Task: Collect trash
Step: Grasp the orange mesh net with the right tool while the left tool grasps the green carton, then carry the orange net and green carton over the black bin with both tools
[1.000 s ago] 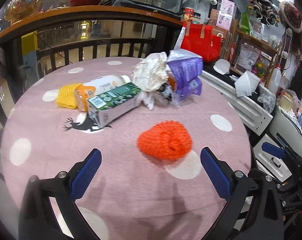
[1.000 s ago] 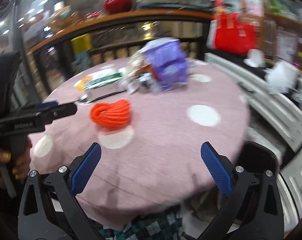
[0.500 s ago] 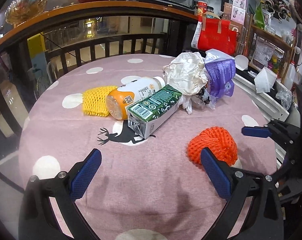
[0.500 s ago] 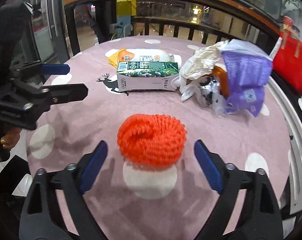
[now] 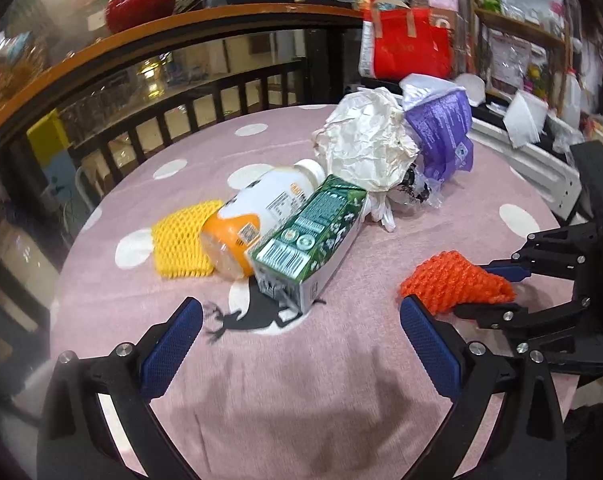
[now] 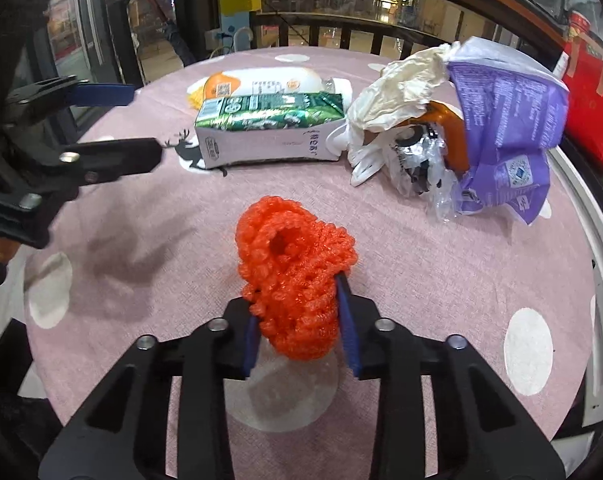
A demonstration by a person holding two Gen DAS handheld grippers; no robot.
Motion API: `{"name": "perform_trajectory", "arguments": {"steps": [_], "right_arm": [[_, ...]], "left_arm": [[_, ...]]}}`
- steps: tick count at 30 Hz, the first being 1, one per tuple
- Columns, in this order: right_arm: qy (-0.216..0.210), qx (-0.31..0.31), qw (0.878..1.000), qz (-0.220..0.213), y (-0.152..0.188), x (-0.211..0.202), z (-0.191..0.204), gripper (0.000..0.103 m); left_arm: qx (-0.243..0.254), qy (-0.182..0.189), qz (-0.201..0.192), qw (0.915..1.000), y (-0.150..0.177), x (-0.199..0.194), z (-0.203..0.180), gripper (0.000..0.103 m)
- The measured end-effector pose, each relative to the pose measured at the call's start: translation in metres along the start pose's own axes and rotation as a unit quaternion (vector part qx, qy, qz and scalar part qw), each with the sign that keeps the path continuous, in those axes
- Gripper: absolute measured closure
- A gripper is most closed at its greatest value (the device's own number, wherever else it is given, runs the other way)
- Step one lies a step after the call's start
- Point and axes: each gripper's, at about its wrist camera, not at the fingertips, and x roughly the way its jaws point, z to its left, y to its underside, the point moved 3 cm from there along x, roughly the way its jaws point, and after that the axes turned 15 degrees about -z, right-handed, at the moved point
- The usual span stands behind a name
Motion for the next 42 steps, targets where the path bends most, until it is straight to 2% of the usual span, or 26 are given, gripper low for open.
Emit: {"name": "perform_trajectory", "arguments": {"steps": [6,10,17,20,24,26,30,32,34,42], "right_arm": [[0.002,0.032,0.999,-0.024,0.001,-0.019,-0.014,0.073],[0.004,0.049,0.998,-0.035,0.007,-0.036,-0.022,0.073],[0.007,0.071,0.997,-0.04,0.019,-0.054,-0.031,0.073],[0.01,0.08,0.996,-0.042,0.023,-0.059,-0.038,0.073],[0.016,0.086,0.995,-0.044,0.032,-0.059,-0.039,0.073],[0.017,0.093,0.995,-0.044,0.036,-0.059,-0.041,0.073],[0.021,0.104,0.993,-0.045,0.041,-0.061,-0.045,0.073],[0.022,0.108,0.993,-0.047,0.042,-0.062,-0.048,0.073],[0.022,0.111,0.992,-0.051,0.042,-0.065,-0.048,0.073],[0.022,0.118,0.991,-0.064,0.043,-0.073,-0.053,0.073]], "left_arm": [[0.092,0.049,0.018,0.9944,-0.026,0.028,-0.019,0.006],[0.132,0.078,0.065,0.9861,-0.037,0.058,-0.025,0.006],[0.201,0.065,0.138,0.9677,-0.034,0.102,-0.031,0.013],[0.227,0.057,0.147,0.961,-0.032,0.11,-0.036,0.014],[0.237,0.063,0.17,0.9544,-0.028,0.117,-0.044,0.032],[0.253,0.057,0.182,0.9486,-0.023,0.122,-0.049,0.036],[0.246,0.055,0.185,0.9499,-0.025,0.123,-0.052,0.043],[0.239,0.051,0.186,0.9518,-0.026,0.123,-0.052,0.054],[0.226,0.052,0.183,0.9554,-0.025,0.12,-0.05,0.055],[0.143,0.049,0.138,0.9788,-0.022,0.087,-0.038,0.055]]}}
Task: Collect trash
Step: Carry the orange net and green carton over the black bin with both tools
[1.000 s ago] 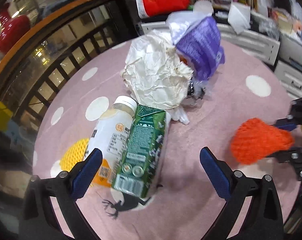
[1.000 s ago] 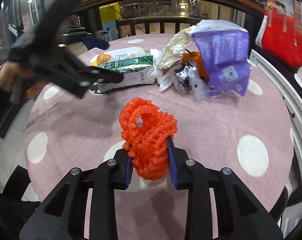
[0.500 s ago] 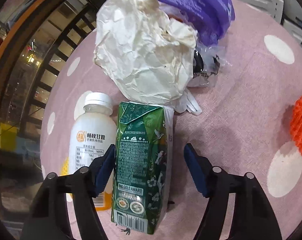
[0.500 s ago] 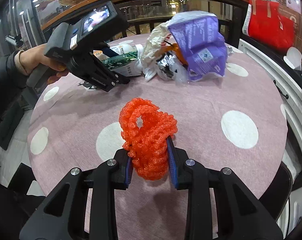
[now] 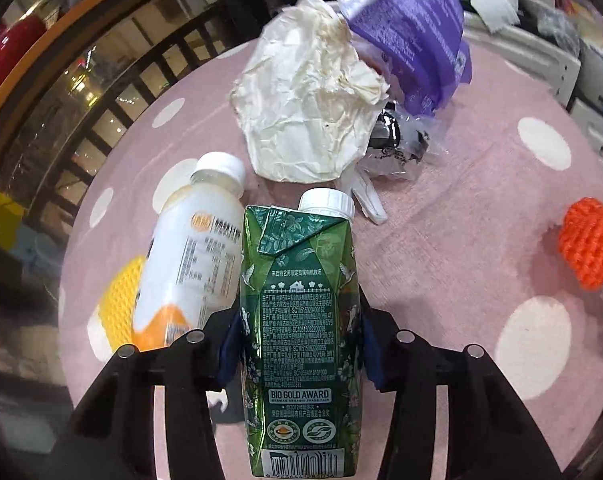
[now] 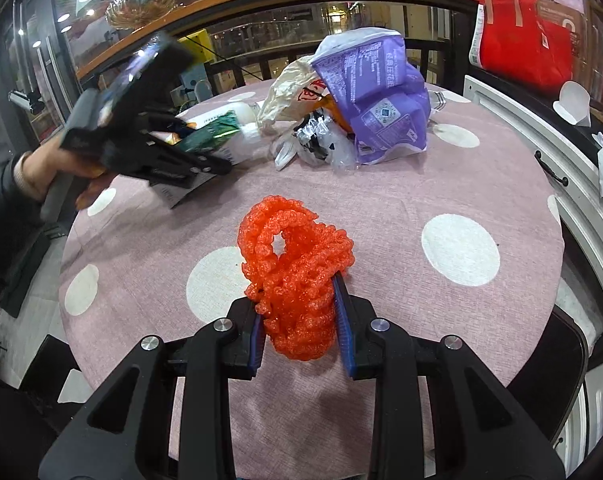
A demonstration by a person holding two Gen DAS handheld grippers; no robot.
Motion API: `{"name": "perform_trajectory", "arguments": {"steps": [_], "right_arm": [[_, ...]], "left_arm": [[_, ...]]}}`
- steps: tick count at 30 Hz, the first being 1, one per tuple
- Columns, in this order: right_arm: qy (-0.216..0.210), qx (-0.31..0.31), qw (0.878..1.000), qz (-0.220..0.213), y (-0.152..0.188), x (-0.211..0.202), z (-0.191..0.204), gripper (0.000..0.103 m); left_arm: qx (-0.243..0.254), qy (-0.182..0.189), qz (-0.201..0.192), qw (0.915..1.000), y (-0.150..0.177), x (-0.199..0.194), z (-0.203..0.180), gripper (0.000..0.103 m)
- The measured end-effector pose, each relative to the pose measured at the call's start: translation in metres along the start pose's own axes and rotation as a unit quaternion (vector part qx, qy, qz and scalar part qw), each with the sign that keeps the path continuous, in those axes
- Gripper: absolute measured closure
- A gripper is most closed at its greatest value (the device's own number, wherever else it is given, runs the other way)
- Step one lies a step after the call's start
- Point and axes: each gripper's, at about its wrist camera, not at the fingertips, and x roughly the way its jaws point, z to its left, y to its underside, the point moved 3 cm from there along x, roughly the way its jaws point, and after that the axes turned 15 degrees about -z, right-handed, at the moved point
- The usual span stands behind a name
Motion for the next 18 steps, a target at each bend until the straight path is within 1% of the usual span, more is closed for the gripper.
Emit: {"name": "perform_trajectory", "arguments": {"steps": [2,6,8,13,15,18], "right_arm": [[-0.001,0.004,1.0,-0.001,0.0,-0.001,-0.001,0.073],[-0.004,0.013,1.0,-0.004,0.001,-0.006,-0.004,0.073],[-0.006,0.018,1.0,-0.004,0.002,-0.009,-0.006,0.073],[-0.002,0.027,1.0,-0.013,0.005,-0.024,-0.016,0.073],[0.008,0.031,0.999,-0.021,0.005,-0.034,-0.024,0.073],[0.028,0.048,0.998,-0.032,0.007,-0.05,-0.043,0.073]], "left_arm": [[-0.02,-0.008,-0.022,0.9995,0.005,-0.015,0.001,0.055],[-0.07,-0.003,-0.056,0.996,0.015,-0.041,0.001,0.055],[-0.087,-0.005,-0.074,0.9934,0.02,-0.054,-0.003,0.055],[-0.143,0.014,-0.113,0.9832,0.029,-0.081,-0.013,0.055],[-0.156,0.023,-0.128,0.9793,0.031,-0.09,-0.021,0.055],[-0.158,0.031,-0.143,0.9765,0.028,-0.098,-0.036,0.055]]}}
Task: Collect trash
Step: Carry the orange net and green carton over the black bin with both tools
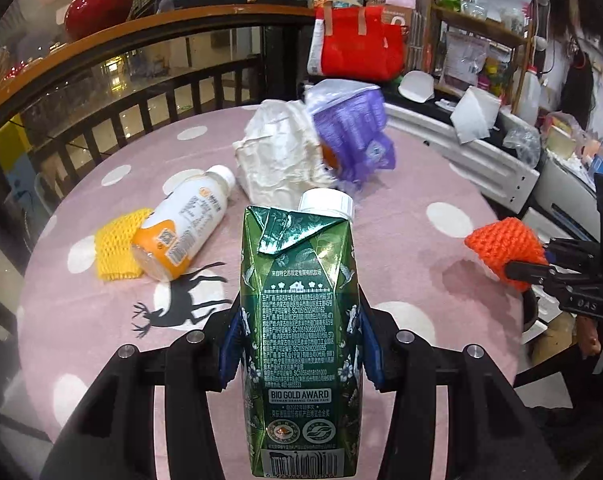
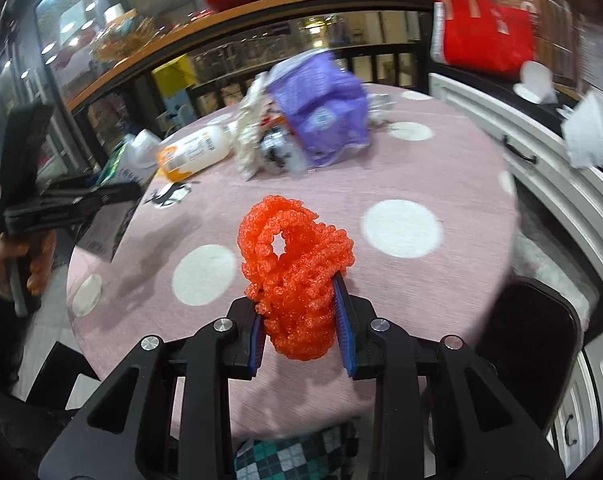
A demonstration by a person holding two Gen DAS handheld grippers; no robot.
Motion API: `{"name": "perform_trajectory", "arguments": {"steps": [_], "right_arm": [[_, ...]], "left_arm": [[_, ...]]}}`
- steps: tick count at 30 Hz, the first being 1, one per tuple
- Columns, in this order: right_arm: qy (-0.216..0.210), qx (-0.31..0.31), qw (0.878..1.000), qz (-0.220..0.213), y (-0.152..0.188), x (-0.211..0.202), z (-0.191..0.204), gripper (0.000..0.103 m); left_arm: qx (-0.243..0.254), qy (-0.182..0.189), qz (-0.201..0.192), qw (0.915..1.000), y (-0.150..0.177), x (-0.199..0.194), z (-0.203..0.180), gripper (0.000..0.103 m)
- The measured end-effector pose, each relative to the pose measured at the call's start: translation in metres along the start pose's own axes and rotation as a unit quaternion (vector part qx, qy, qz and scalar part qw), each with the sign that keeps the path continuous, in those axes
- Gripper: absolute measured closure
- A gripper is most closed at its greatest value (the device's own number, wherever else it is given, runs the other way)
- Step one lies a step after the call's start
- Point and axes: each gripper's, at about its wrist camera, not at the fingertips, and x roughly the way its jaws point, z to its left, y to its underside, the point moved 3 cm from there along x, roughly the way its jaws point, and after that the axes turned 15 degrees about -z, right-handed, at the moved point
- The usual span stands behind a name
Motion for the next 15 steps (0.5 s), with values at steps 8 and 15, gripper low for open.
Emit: {"name": "perform_trajectory", "arguments": {"steps": [8,15], "right_arm": [[0.103,0.063,0.993,-0.021,0.008,-0.037,-0.082,0.073],[0.223,0.123,0.966,0.051,0.053,-0.036,-0.186,0.073]], "left_arm": [[-0.009,0.077,-0.03,0.9965,-0.012,0.002,-0.06,0.055],[0.003,0.154,-0.03,0.9876,-0.023,0.029,-0.127,0.055]]}}
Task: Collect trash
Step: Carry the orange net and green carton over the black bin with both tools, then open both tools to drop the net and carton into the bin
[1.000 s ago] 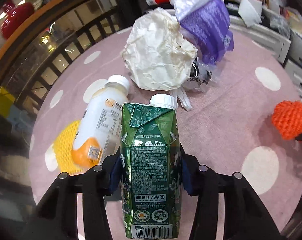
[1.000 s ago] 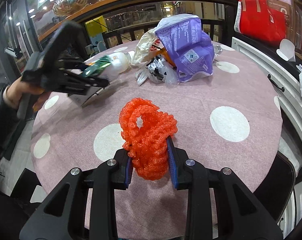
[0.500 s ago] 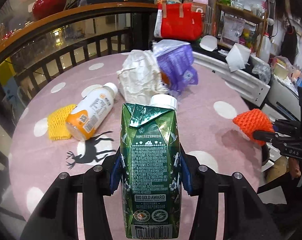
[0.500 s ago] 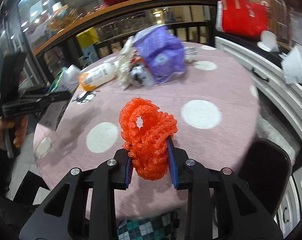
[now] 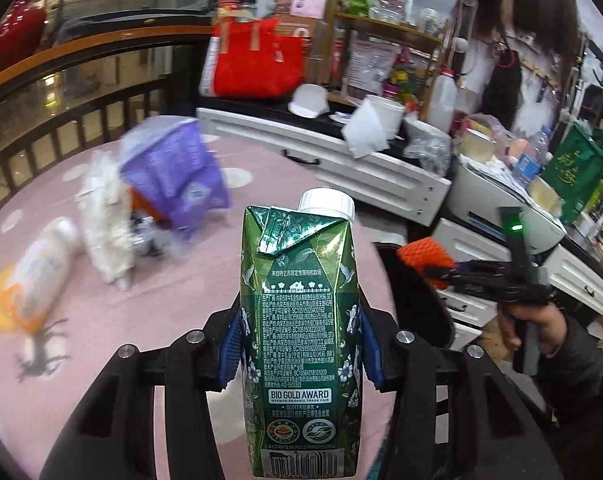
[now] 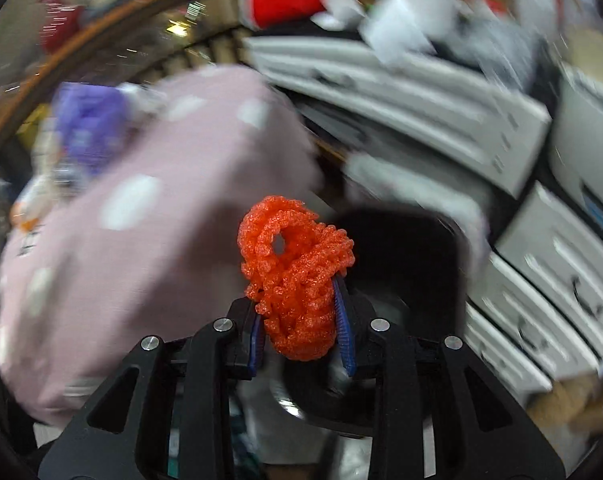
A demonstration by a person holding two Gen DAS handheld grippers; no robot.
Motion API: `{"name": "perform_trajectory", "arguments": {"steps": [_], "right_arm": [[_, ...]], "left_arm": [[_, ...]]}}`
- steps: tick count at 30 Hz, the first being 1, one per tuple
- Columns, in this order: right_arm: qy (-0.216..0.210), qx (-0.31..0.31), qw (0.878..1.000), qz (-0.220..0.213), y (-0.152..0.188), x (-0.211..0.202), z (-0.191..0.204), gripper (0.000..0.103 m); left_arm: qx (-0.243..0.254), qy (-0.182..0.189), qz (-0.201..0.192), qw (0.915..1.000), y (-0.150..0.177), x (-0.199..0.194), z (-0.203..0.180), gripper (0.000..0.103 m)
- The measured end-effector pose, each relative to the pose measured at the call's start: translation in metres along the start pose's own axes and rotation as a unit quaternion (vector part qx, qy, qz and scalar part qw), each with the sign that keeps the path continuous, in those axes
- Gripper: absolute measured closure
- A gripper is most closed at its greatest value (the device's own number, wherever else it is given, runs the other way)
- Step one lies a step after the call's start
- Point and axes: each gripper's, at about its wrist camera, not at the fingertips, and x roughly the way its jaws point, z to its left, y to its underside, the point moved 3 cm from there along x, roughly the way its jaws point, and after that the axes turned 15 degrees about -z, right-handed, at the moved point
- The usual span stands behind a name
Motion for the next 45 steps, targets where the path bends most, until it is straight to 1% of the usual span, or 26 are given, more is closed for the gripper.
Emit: {"name": "perform_trajectory", "arguments": {"steps": [1,3,4,5,8,12,14,15,16,19,22,24,28,30,32,35,37,39,41,45], "right_arm": [[0.01,0.003,1.0,0.013,0.004,0.008,-0.009,0.073],[0.038,0.012,0.998,0.043,0.015,0.03,-0.031,0.073],[0.044,0.015,0.997,0.056,0.021,0.038,-0.038,0.073],[0.048,0.024,0.995,0.081,0.029,0.051,-0.046,0.073],[0.058,0.045,0.988,0.134,0.053,0.08,-0.064,0.073],[0.071,0.059,0.978,0.189,0.086,0.114,-0.076,0.072],[0.076,0.071,0.975,0.198,0.098,0.123,-0.079,0.058],[0.079,0.073,0.974,0.201,0.102,0.127,-0.08,0.042],[0.083,0.073,0.973,0.201,0.105,0.128,-0.082,0.033],[0.091,0.072,0.976,0.183,0.108,0.123,-0.087,0.033],[0.097,0.083,0.978,0.164,0.105,0.109,-0.094,0.033],[0.101,0.091,0.981,0.139,0.097,0.093,-0.099,0.033],[0.132,0.093,0.984,0.079,0.076,0.053,-0.111,0.033],[0.155,0.106,0.981,0.05,0.07,0.03,-0.125,0.033],[0.182,0.125,0.975,0.026,0.069,0.006,-0.139,0.033],[0.2,0.155,0.967,-0.005,0.071,-0.028,-0.157,0.033],[0.208,0.166,0.964,-0.019,0.074,-0.045,-0.167,0.033],[0.21,0.174,0.962,-0.026,0.073,-0.053,-0.172,0.033],[0.21,0.18,0.961,-0.031,0.079,-0.065,-0.173,0.033],[0.208,0.181,0.96,-0.044,0.076,-0.074,-0.168,0.033]], "left_arm": [[0.001,0.013,0.003,0.9999,-0.001,0.01,-0.01,0.055],[0.005,0.03,0.006,0.9995,-0.002,0.026,-0.025,0.055],[0.008,0.036,0.009,0.9993,-0.002,0.032,-0.032,0.055],[0.01,0.041,0.011,0.999,-0.002,0.038,-0.038,0.055],[0.011,0.059,0.022,0.9979,-0.002,0.058,-0.056,0.055],[0.017,0.072,0.038,0.9965,0.004,0.083,-0.076,0.055],[0.019,0.079,0.049,0.9955,0.008,0.096,-0.086,0.055],[0.023,0.082,0.054,0.9949,0.011,0.102,-0.092,0.055],[0.026,0.083,0.057,0.9946,0.013,0.107,-0.097,0.055],[0.025,0.089,0.076,0.9928,0.023,0.126,-0.113,0.055],[0.025,0.089,0.089,0.9917,0.035,0.142,-0.127,0.055],[0.024,0.088,0.097,0.9911,0.043,0.151,-0.134,0.055],[0.023,0.083,0.12,0.9891,0.061,0.17,-0.145,0.055],[0.03,0.078,0.13,0.9879,0.067,0.18,-0.149,0.055],[0.038,0.075,0.147,0.9855,0.076,0.194,-0.153,0.055],[0.054,0.068,0.173,0.981,0.093,0.216,-0.159,0.055],[0.065,0.059,0.19,0.9779,0.104,0.231,-0.161,0.055],[0.065,0.055,0.211,0.9737,0.115,0.245,-0.162,0.055],[0.066,0.054,0.226,0.9704,0.123,0.255,-0.164,0.055],[0.093,0.039,0.248,0.9634,0.141,0.274,-0.168,0.055]]}}
